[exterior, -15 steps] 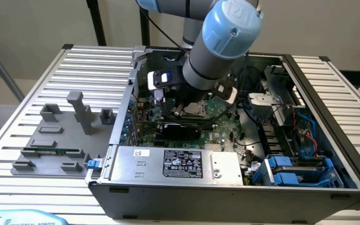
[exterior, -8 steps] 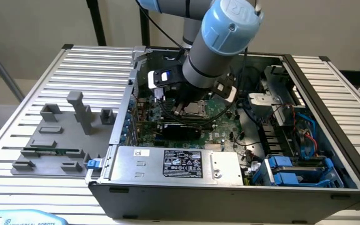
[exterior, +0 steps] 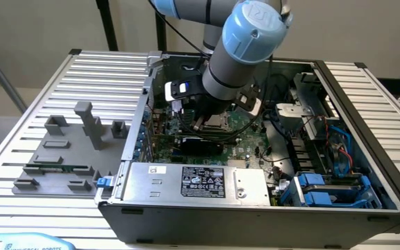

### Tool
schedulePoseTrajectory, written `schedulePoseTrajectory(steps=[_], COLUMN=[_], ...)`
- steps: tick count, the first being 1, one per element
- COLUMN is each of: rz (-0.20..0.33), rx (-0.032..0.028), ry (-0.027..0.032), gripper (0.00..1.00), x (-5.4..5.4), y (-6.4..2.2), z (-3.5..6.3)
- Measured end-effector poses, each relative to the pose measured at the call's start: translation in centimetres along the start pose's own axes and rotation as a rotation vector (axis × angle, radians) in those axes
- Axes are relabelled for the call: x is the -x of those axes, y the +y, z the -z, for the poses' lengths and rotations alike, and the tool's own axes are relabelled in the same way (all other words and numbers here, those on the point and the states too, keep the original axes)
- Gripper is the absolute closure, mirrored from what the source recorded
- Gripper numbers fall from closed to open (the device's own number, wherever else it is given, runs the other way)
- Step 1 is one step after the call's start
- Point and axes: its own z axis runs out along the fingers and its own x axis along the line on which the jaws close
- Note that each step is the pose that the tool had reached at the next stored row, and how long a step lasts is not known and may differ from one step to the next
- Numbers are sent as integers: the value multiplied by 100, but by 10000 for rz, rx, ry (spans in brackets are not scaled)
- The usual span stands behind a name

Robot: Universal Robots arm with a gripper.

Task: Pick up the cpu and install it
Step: 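Install the second cpu locking lever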

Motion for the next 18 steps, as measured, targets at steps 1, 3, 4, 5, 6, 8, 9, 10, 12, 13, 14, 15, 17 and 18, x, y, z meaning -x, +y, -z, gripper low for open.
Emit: schedulePoseTrajectory(steps=[1, 3, 4, 5, 6, 8, 9, 10, 12, 13, 14, 15, 17, 18], rz=[-6, -23, -35, -47, -57, -72, -75, -78, -81, -83, -84, -87, -92, -96], rx=[18, 66, 97, 124, 149, 179, 185, 191, 198, 202, 208, 215, 228, 234], ry=[-32, -117, -175, -230, -279, -342, -356, -368, -383, -391, -401, -415, -442, -455], gripper=[89, 89, 89, 89, 89, 89, 89, 89, 89, 89, 89, 89, 89, 89], x=[-2, -11, -15, -19, -23, -39, -48, -58, -77, -84, -87, -88, -89, -90], y=[2, 0, -4, -9, -15, -26, -31, -35, -41, -42, -43, -43, -40, -40], z=[-14, -39, -52, -64, -74, -88, -93, -98, -109, -115, -122, -129, -142, -147])
